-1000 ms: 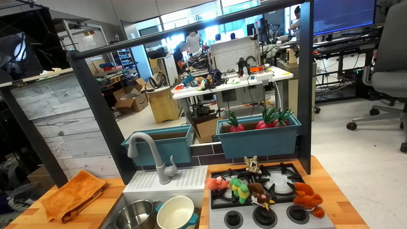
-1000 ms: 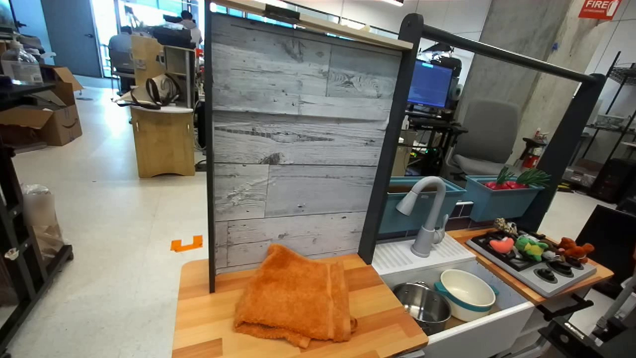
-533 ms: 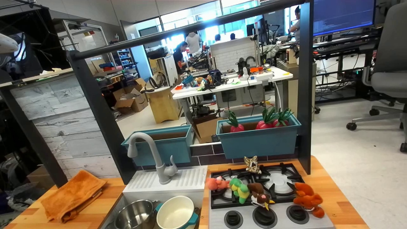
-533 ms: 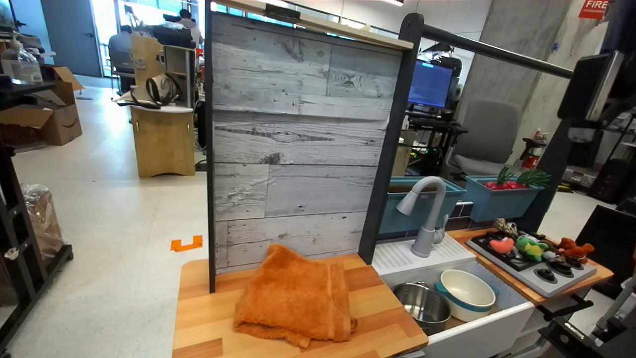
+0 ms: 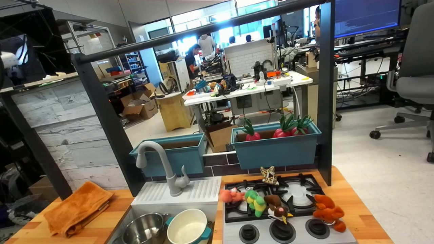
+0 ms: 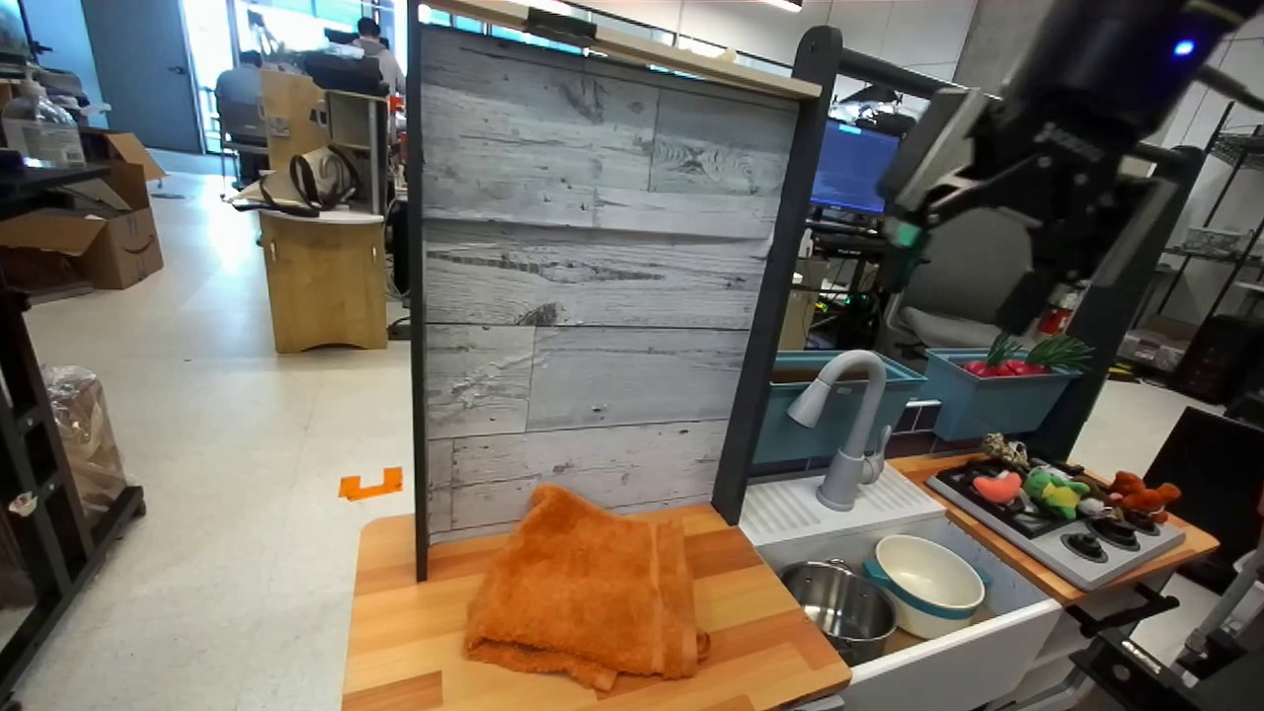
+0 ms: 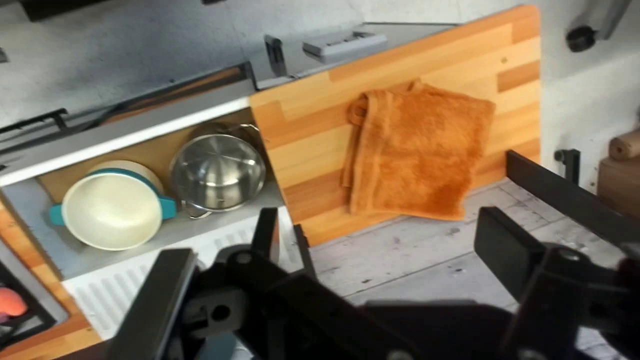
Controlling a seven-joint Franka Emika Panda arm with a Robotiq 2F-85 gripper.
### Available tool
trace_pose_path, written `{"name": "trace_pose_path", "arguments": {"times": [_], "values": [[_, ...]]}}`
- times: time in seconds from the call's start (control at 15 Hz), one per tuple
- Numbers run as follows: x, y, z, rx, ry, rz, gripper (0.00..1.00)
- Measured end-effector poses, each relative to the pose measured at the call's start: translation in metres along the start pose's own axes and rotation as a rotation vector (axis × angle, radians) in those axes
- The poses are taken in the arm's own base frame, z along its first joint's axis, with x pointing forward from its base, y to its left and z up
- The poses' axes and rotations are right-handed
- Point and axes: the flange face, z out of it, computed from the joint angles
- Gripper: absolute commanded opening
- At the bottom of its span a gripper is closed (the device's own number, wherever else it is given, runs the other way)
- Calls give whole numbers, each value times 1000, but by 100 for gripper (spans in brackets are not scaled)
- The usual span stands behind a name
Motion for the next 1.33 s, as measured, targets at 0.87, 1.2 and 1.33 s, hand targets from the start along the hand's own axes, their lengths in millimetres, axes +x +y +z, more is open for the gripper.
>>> {"name": "trace_pose_path", "arguments": {"times": [0.87,1.2,1.33], "values": [[23,-69,119,33,55,49,100],[30,-72,166,46,58,96,100],[38,-78,200,36,70,99,100]]}}
